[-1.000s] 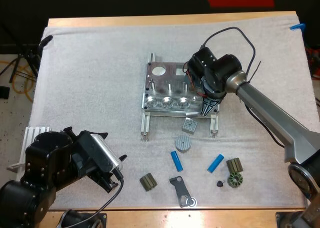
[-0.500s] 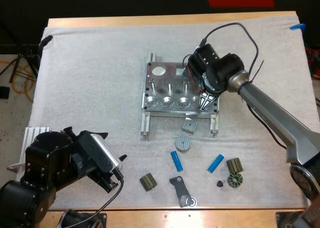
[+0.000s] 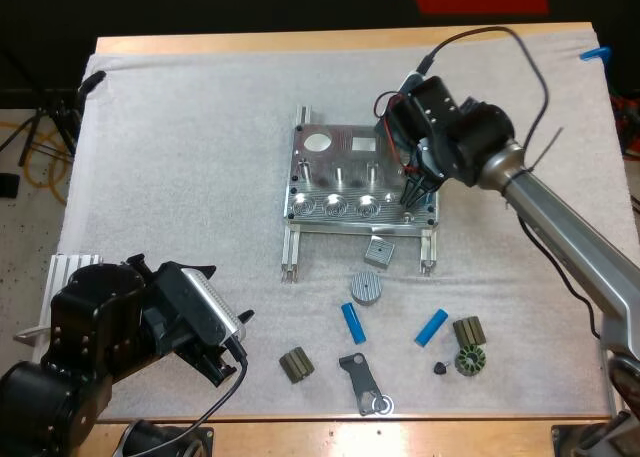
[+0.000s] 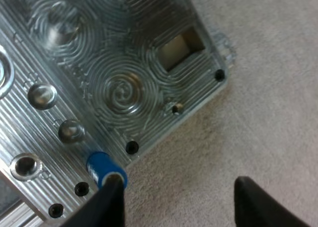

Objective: Load cells from right to left

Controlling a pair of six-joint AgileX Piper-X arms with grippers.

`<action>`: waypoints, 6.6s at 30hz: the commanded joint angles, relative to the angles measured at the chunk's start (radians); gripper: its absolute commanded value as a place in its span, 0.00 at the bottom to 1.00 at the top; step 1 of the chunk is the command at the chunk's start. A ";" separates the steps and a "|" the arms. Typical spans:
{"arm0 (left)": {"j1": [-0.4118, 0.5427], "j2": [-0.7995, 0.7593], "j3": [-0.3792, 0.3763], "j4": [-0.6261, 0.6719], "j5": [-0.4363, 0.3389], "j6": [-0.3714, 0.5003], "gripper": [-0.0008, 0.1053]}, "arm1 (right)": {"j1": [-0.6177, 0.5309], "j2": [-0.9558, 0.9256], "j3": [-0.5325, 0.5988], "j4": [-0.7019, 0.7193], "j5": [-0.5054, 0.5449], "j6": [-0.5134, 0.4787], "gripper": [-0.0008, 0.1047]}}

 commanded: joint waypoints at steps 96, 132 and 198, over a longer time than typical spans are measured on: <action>-0.401 0.637 0.121 -0.285 -0.004 0.896 0.62 | -0.003 -0.780 -0.004 0.480 -0.619 0.556 0.53; -0.401 1.030 0.160 -0.580 -0.044 1.238 0.48 | -0.003 -0.780 -0.004 0.480 -0.621 0.533 0.53; -0.401 0.977 0.160 -0.468 -0.024 1.219 0.07 | -0.003 -0.780 -0.004 0.480 -0.619 0.481 0.53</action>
